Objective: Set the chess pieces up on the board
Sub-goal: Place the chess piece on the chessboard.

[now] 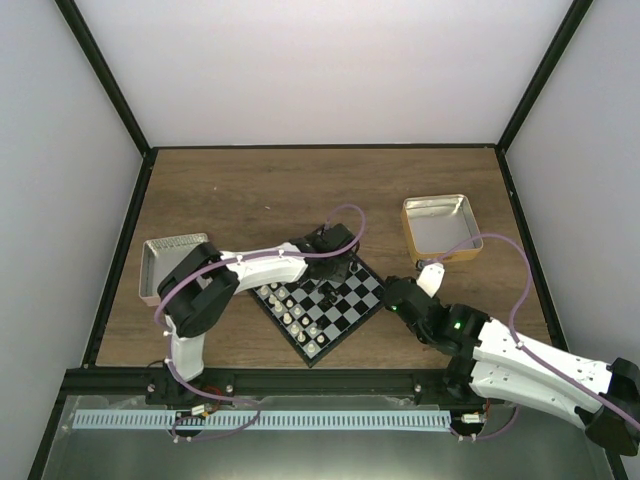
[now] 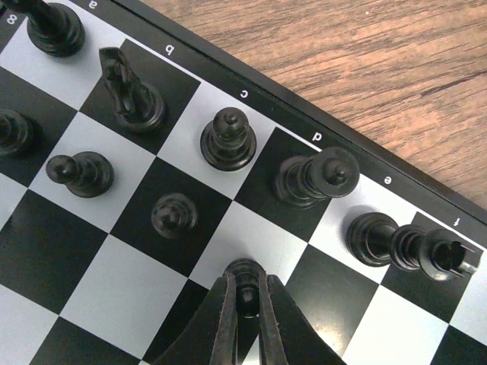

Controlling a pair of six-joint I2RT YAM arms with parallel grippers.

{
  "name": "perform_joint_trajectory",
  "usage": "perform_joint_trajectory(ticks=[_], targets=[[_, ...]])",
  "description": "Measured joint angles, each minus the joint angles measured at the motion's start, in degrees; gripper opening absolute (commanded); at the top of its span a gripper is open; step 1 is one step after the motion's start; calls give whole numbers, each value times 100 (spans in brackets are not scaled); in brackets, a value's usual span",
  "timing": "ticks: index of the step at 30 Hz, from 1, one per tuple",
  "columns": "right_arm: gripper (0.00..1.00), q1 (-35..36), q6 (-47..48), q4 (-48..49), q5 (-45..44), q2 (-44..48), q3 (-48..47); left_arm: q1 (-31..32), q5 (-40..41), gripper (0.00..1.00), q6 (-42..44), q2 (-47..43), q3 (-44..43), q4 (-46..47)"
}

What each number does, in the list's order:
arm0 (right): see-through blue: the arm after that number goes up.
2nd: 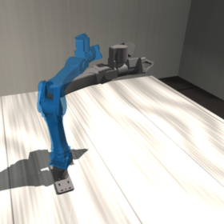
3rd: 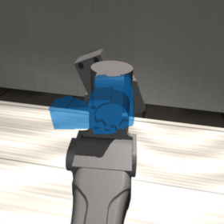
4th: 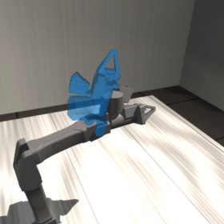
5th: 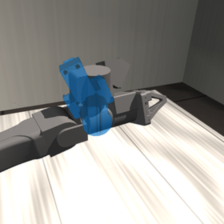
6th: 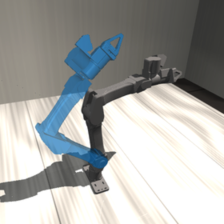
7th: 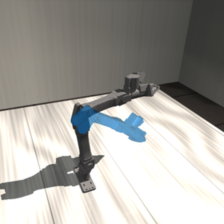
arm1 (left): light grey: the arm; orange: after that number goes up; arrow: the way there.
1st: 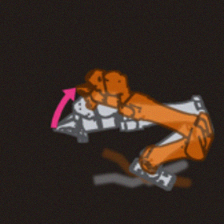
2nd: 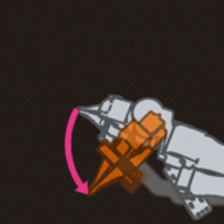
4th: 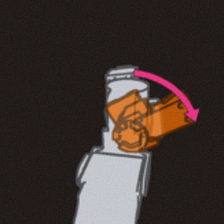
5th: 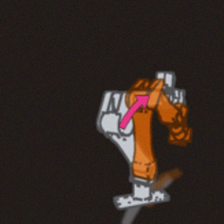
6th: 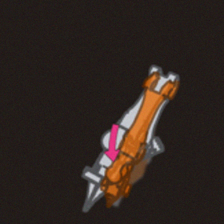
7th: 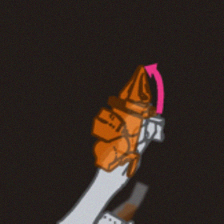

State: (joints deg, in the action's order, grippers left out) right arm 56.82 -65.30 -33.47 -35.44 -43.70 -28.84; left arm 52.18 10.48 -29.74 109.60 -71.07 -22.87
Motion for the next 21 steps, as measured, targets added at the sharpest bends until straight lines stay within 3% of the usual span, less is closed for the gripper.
perform_joint_trajectory(ticks=[15,21], targets=[[64,0,-13,2,11,-26,2,-2,-197,33,129,-24,-15,-50],[63,0,-13,4,48,-37,9,-9,-337,39,90,-461,-7,-175]])
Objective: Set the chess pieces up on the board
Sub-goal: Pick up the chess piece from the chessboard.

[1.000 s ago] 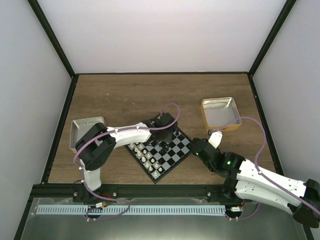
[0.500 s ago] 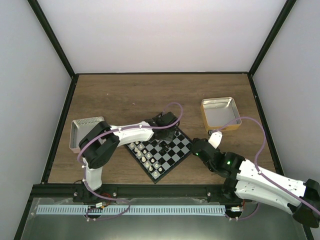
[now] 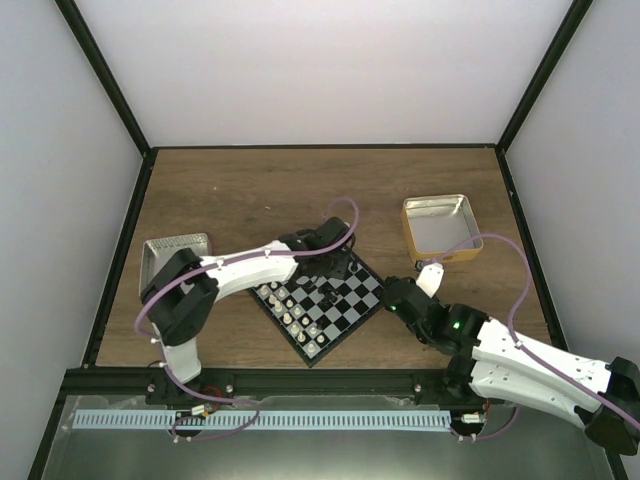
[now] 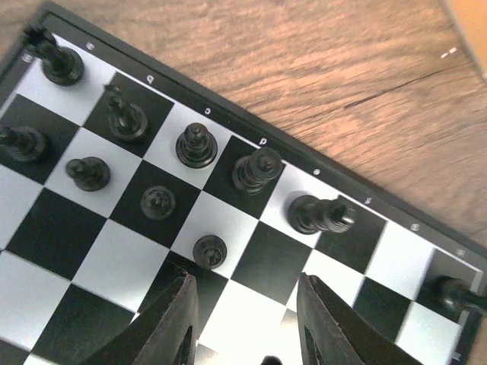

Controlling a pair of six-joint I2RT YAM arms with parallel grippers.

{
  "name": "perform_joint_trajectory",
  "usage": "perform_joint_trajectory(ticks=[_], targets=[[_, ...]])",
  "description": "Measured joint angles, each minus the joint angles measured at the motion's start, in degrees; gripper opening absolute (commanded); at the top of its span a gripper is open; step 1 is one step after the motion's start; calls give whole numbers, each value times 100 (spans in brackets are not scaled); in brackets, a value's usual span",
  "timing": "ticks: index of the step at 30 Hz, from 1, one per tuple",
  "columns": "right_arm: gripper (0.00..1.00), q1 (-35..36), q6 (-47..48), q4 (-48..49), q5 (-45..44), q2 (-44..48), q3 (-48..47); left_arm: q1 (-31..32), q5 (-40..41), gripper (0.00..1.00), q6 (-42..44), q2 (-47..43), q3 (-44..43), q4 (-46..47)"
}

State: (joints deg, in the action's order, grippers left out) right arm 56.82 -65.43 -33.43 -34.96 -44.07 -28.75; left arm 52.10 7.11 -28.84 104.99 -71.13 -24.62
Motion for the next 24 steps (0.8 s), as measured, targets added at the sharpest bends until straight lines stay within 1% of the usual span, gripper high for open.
perform_joint_trajectory(ticks=[5,8,14,20,24], targets=[[63,0,-2,7,2,13,33,-9,-28,39,-107,-570,205,-96],[64,0,-2,0,22,22,81,-24,-33,38,-153,-739,446,-142],[64,0,-2,4,44,20,83,-70,-234,39,-247,-756,909,-258],[63,0,-4,7,48,15,83,-81,-407,28,-289,-756,994,-289],[64,0,-2,7,50,-7,83,-81,-525,30,-302,-756,1040,-262]])
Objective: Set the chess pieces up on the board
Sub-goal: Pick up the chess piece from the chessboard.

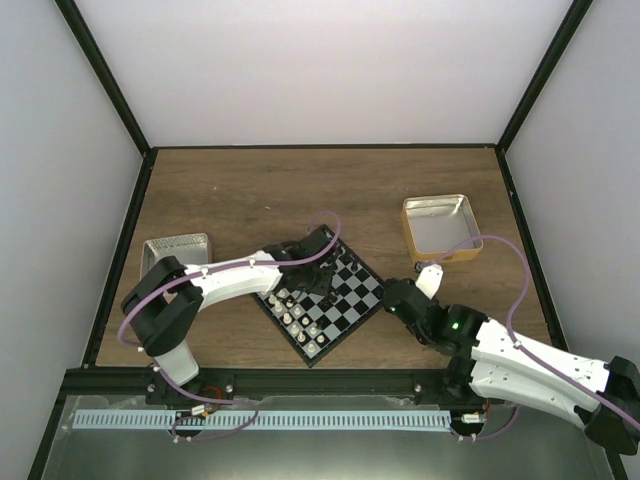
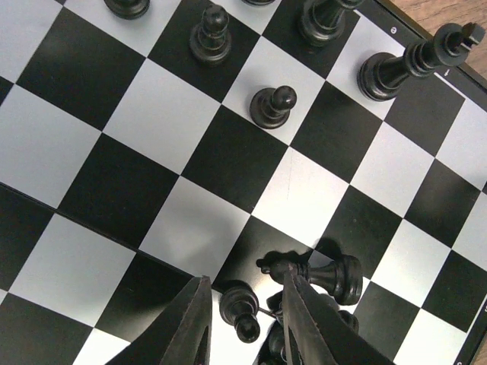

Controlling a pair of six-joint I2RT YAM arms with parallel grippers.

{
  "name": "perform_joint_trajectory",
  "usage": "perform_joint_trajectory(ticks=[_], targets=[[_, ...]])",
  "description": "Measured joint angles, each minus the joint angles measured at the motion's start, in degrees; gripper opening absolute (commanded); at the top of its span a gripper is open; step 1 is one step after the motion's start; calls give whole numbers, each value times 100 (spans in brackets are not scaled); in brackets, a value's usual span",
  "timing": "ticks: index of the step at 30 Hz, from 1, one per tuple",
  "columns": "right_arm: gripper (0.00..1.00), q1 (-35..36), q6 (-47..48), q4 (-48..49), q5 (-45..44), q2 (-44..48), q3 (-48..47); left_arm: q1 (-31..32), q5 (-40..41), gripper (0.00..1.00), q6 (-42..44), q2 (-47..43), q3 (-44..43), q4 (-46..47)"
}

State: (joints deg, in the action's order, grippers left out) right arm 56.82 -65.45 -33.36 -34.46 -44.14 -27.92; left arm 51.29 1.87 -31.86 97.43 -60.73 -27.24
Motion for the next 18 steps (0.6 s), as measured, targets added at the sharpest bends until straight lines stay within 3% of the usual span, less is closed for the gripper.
perform_joint_trajectory(ticks=[5,9,18], targets=[[64,0,0,7,11,-31,0,-4,-46,29,-35,0,11,-9],[64,0,0,31,35,-57,0,-4,-63,21,-68,26,11,-9],[64,0,-17,37,37,-57,2,-20,-44,19,-105,118,11,-133]])
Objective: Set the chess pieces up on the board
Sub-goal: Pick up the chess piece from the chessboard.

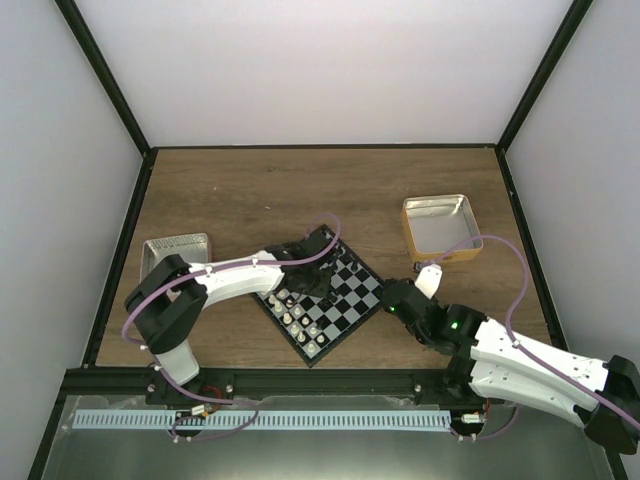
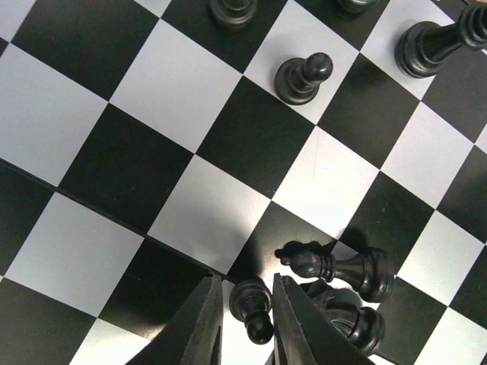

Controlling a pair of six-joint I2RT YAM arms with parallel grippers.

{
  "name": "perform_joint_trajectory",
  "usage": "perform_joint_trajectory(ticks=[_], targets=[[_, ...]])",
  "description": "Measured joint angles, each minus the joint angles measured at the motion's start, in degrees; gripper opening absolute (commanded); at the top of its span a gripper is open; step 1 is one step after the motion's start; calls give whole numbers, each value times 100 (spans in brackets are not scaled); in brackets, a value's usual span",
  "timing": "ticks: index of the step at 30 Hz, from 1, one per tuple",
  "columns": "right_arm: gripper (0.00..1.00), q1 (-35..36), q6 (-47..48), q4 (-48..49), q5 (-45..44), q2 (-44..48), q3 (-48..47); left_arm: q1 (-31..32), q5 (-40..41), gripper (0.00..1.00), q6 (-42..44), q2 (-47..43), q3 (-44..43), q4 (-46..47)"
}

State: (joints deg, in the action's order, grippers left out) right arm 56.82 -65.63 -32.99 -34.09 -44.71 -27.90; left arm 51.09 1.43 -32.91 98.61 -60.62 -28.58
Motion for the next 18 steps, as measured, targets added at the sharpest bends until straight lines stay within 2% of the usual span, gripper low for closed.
perform_joint_trajectory(ticks=[5,14,18], targets=[[64,0,0,0,0,0,0,0,0,7,-22,15,0,-24],[64,0,-4,-2,0,61,57,0,162,6,42,-9,-31,-94],[64,0,-48,-7,-4,118,59,0,214,6,166,-9,-321,-190]])
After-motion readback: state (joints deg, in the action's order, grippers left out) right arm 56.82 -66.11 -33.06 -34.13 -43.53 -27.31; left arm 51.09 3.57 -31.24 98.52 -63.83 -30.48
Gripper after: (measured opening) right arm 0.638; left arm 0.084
